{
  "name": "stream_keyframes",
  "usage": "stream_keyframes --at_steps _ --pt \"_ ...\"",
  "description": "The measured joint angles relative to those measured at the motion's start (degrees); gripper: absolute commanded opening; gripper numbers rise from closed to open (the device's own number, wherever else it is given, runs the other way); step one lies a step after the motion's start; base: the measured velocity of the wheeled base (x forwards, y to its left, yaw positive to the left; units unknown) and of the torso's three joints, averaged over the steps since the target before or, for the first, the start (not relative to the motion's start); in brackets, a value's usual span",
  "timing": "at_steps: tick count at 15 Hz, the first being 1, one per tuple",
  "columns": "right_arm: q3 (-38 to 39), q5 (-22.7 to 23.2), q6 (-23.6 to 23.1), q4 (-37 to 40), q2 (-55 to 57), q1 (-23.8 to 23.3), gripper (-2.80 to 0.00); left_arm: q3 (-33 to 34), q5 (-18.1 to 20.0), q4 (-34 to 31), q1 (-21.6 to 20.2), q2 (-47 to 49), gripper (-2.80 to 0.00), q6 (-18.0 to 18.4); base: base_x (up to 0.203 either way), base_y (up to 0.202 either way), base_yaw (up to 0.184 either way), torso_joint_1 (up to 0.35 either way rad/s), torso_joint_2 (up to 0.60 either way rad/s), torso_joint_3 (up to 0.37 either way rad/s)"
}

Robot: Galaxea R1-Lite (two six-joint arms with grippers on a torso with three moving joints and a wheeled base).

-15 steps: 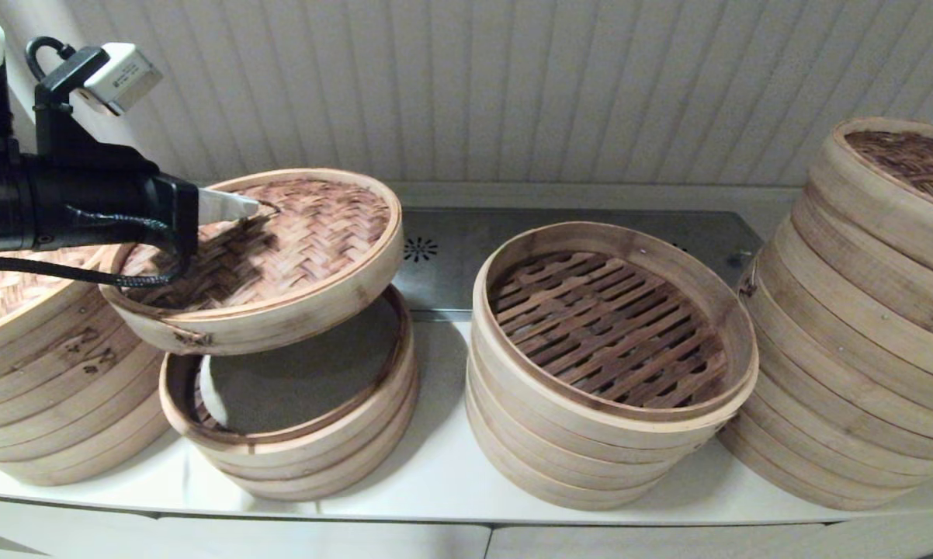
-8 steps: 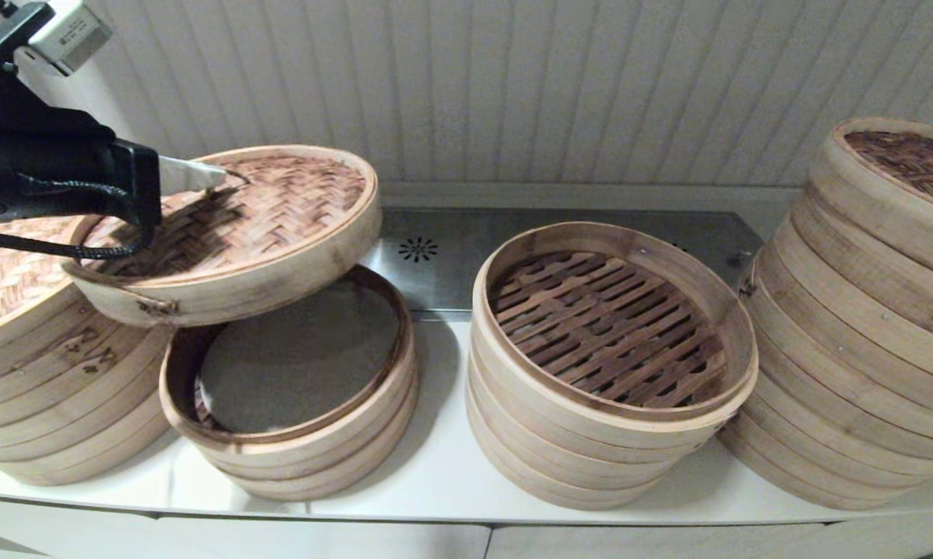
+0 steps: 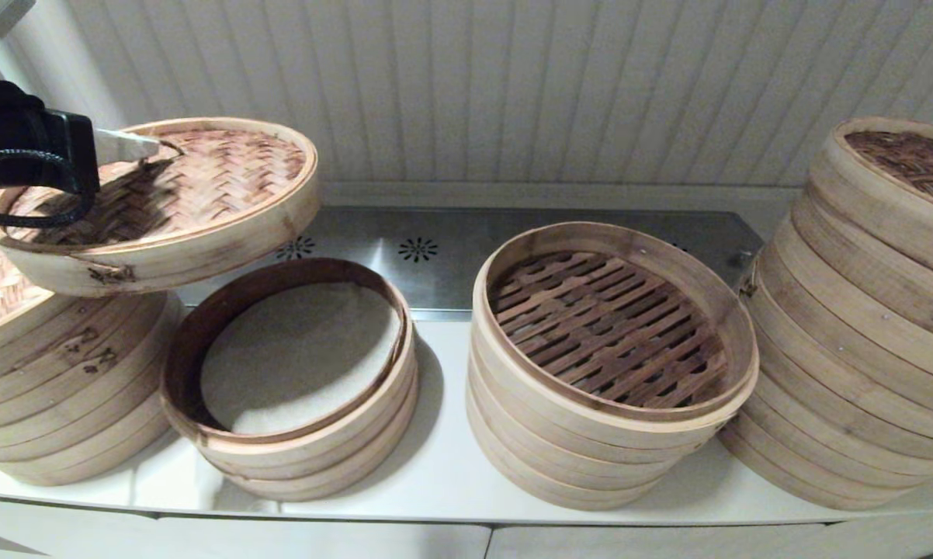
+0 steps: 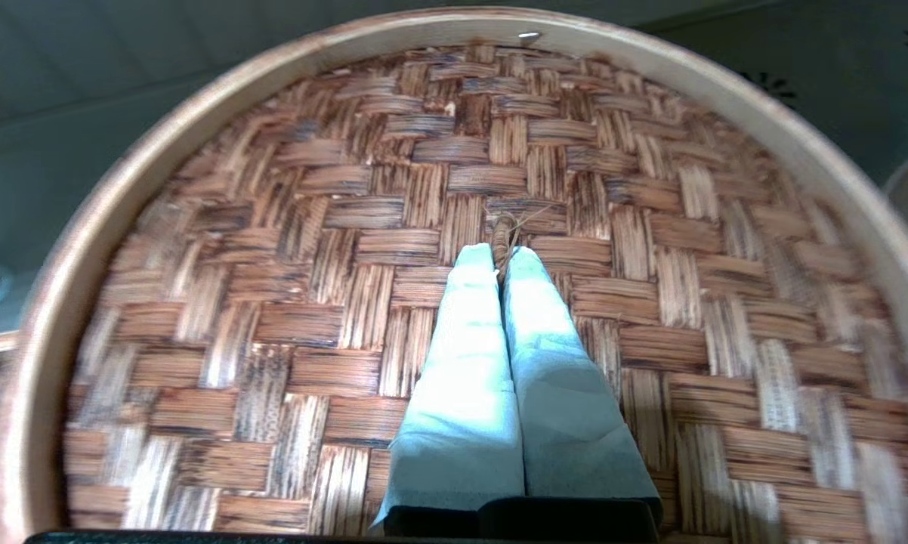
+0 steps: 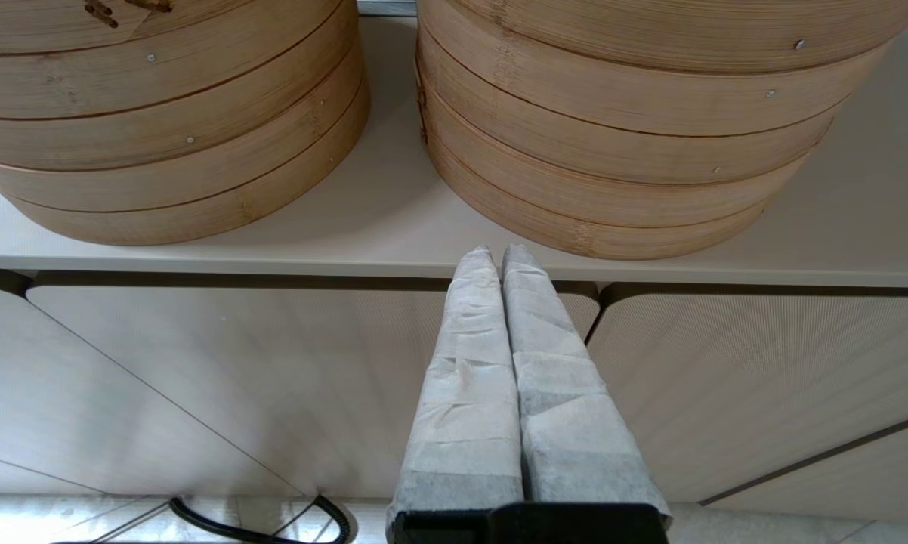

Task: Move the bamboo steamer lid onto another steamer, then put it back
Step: Put the steamer

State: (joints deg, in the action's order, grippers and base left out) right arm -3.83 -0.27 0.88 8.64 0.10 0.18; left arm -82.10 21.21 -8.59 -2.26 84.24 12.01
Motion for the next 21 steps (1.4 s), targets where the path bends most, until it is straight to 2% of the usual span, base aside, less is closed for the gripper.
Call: stream_keyframes --at_steps 8,21 --pt "0.0 0.0 0.0 0.0 0.0 0.0 -2.8 -0.9 0.7 0.1 -8.3 0.8 -2.8 0.2 0.0 0.0 0.0 0.0 0.0 0.0" --pt "0.0 0.0 0.0 0.0 0.0 0.0 -2.8 -1.2 9.3 0.6 -25.5 1.9 -2.8 -0.1 0.0 0.0 0.0 0.0 0.0 0.0"
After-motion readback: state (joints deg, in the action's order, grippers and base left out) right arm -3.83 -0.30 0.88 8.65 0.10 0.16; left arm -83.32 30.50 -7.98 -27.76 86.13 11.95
